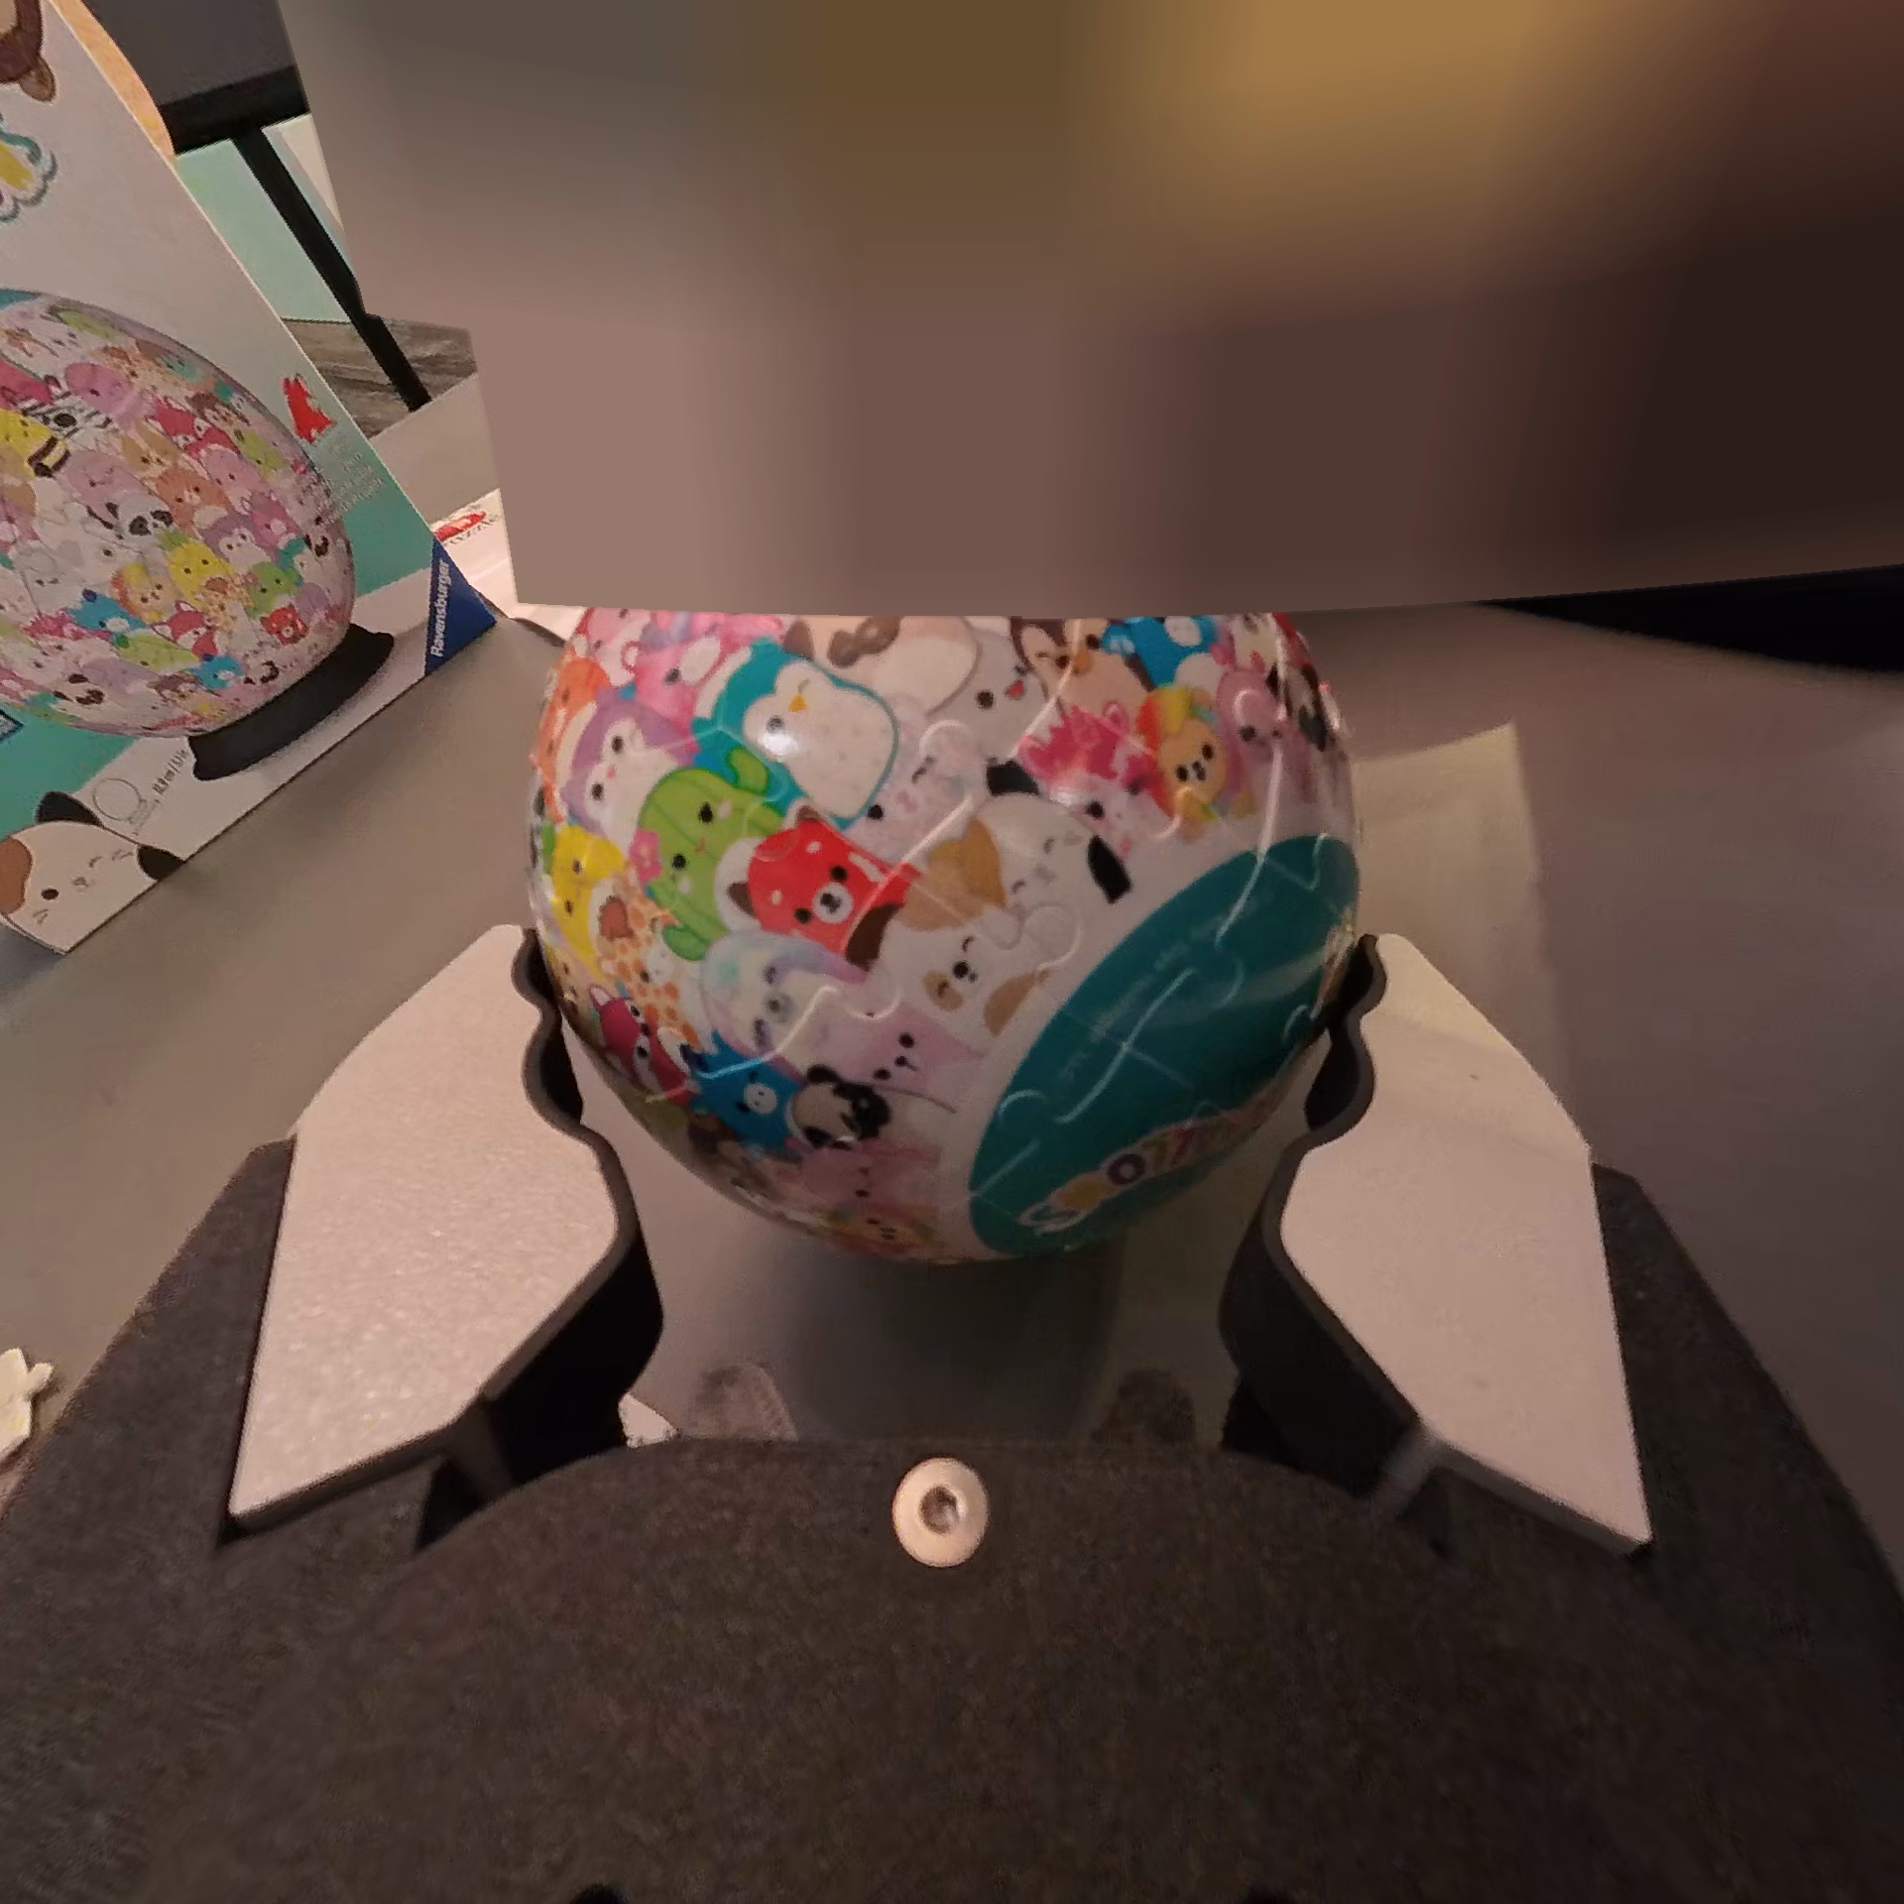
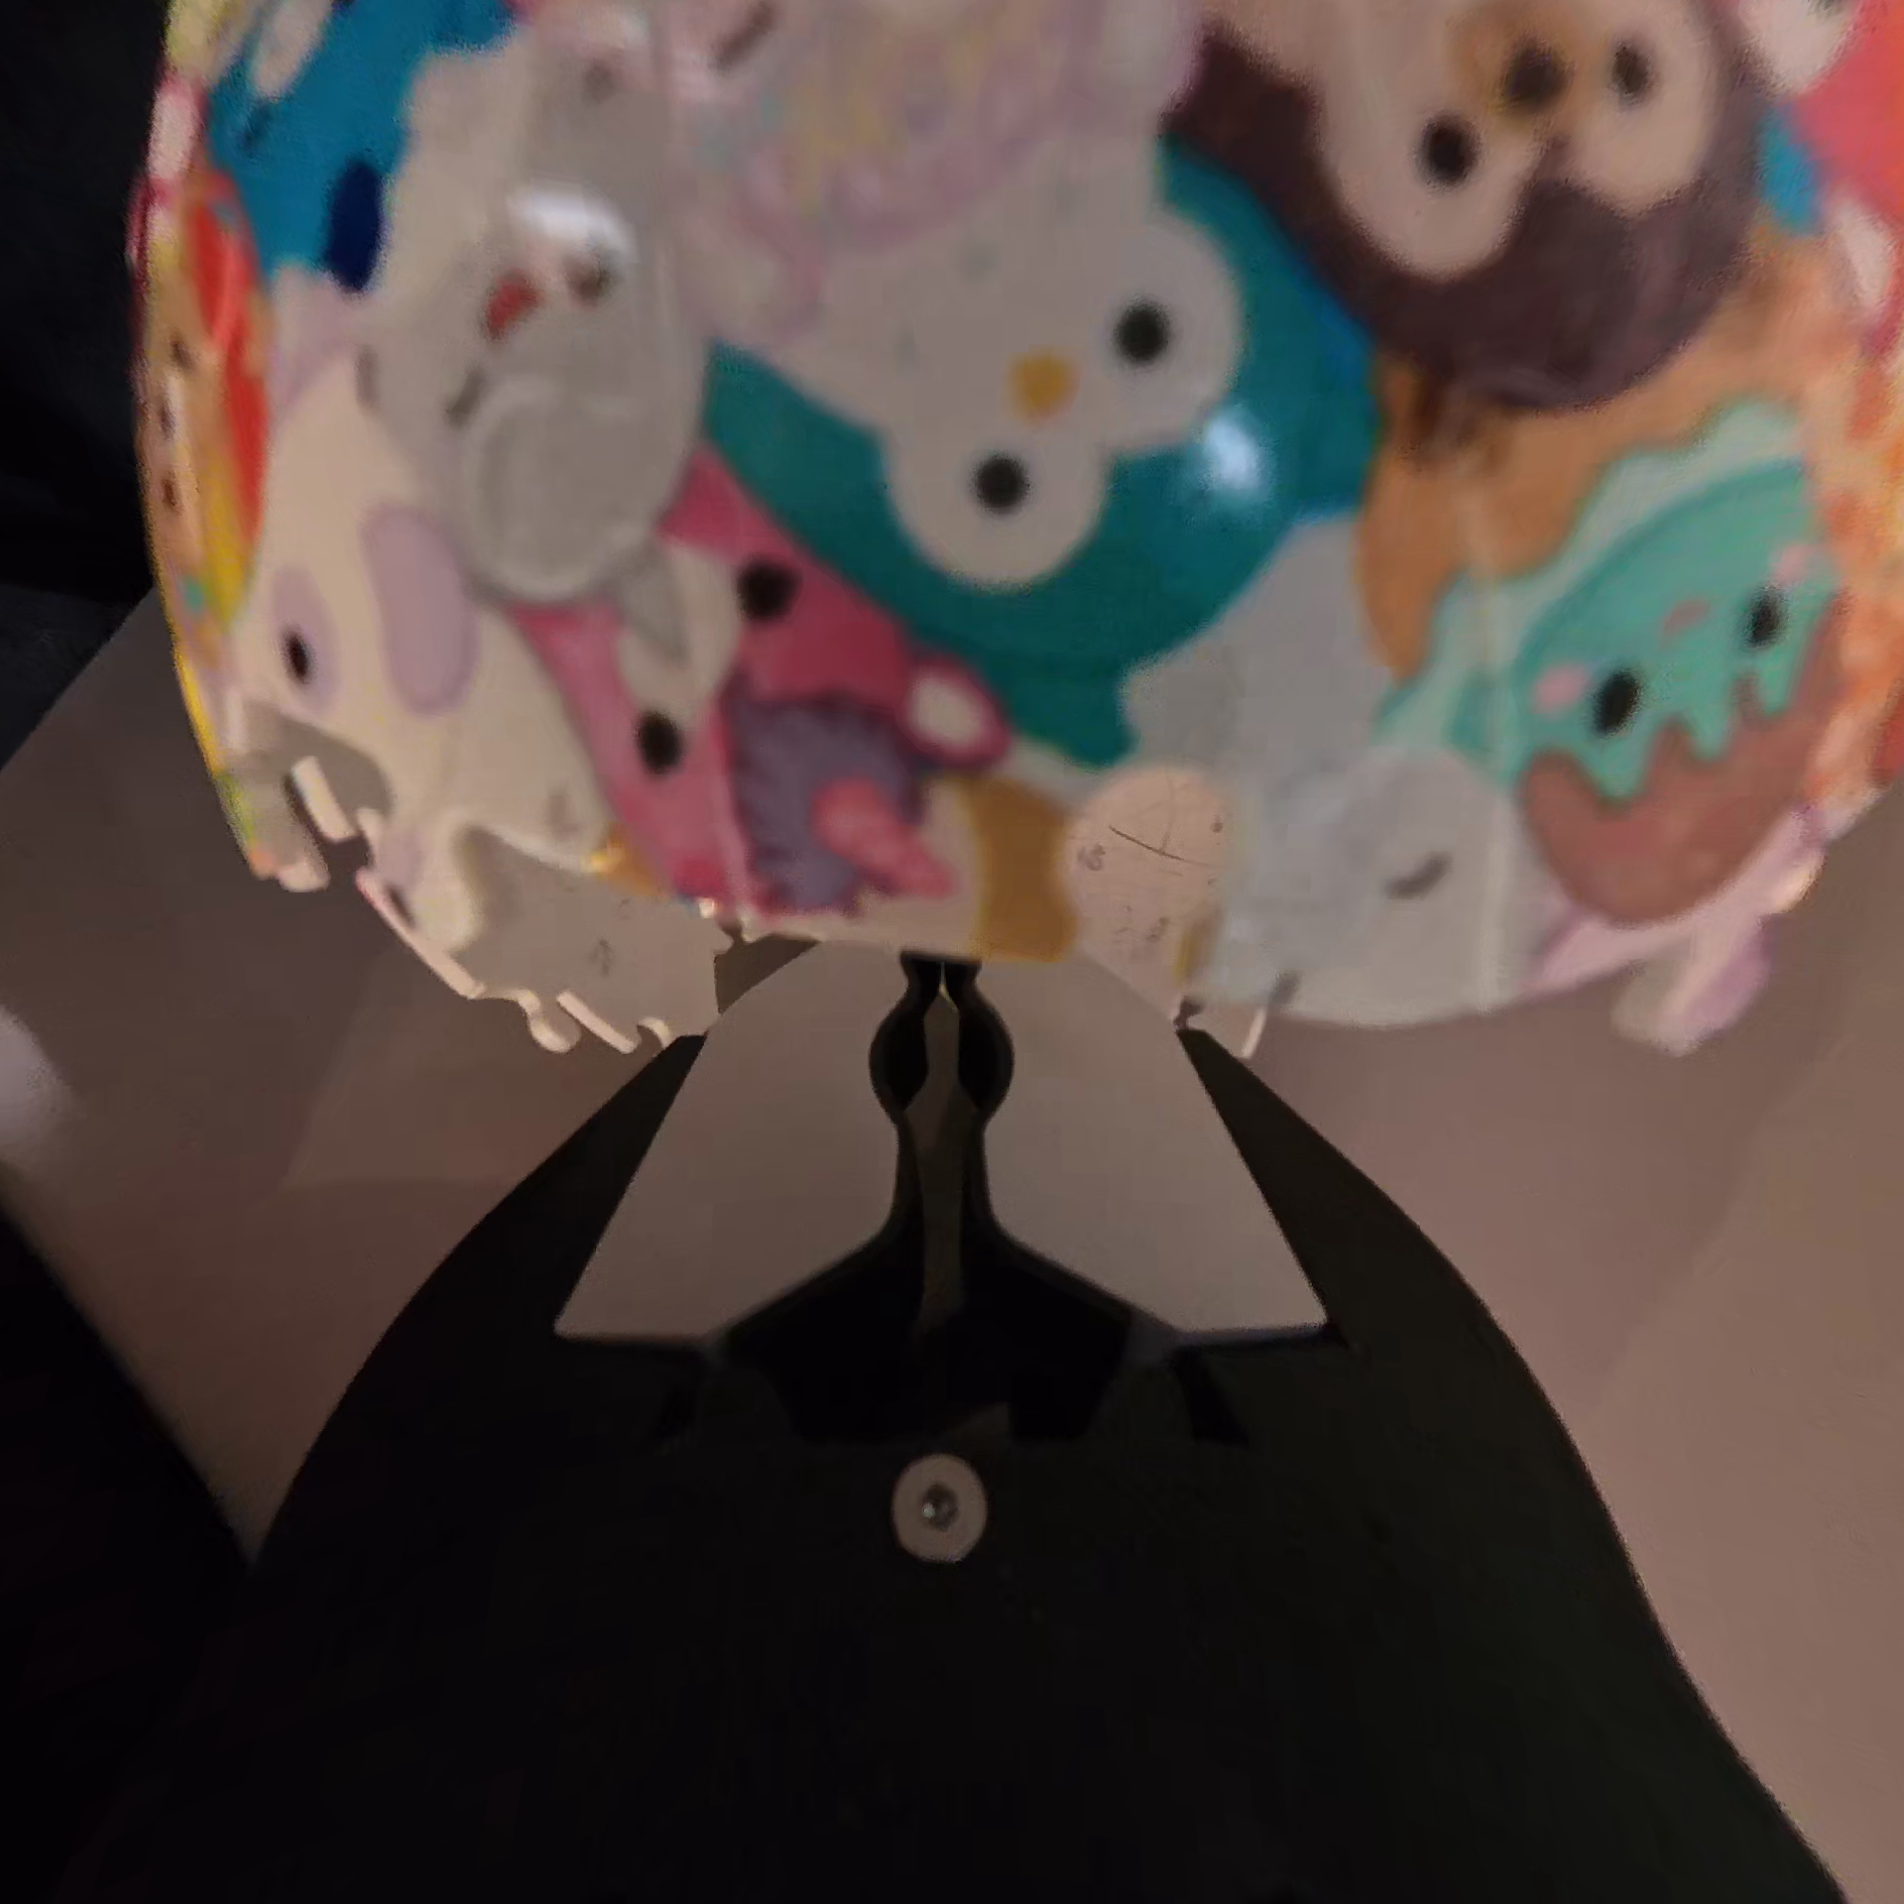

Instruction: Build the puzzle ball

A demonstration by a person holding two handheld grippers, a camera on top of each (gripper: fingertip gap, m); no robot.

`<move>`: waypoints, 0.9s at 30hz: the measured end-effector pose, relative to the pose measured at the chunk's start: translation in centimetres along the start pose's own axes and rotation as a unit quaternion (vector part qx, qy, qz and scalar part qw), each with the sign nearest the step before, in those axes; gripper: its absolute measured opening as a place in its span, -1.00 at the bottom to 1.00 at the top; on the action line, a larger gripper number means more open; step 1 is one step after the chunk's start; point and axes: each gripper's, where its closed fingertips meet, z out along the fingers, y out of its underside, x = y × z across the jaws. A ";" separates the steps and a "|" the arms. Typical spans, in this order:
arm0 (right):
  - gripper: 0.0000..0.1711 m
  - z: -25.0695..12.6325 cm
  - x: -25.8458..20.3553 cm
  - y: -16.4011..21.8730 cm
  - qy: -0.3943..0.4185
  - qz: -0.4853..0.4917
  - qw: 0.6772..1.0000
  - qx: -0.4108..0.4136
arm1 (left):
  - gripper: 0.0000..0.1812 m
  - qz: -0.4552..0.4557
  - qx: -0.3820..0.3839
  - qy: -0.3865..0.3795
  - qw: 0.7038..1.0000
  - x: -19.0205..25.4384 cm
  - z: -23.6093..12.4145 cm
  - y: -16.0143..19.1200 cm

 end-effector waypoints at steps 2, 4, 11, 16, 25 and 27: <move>-0.98 0.0 0.0 0.1 0.003 -0.006 1.000 0.000 | 0.51 0.005 -0.001 -0.001 1.000 0.1 0.1 -0.1; -0.98 0.1 -0.1 0.1 0.002 -0.009 1.000 0.004 | 0.51 0.009 0.000 0.000 1.000 0.2 0.2 -0.2; -1.00 0.1 -0.1 0.2 0.010 -0.024 1.000 0.007 | 0.49 0.008 0.004 -0.001 1.000 0.2 0.3 -0.6; -1.00 0.0 0.0 0.1 0.009 -0.010 1.000 0.017 | 0.49 0.009 0.004 -0.003 1.000 0.3 0.2 -0.4; -0.99 -6.9 1.7 -1.9 0.060 0.230 0.964 0.120 | 0.48 -0.015 -0.012 -0.022 1.000 0.3 -1.1 0.9; -0.99 -7.3 1.6 -1.1 0.066 0.331 0.934 0.118 | 0.48 -0.019 -0.014 -0.027 0.999 0.3 -1.4 1.1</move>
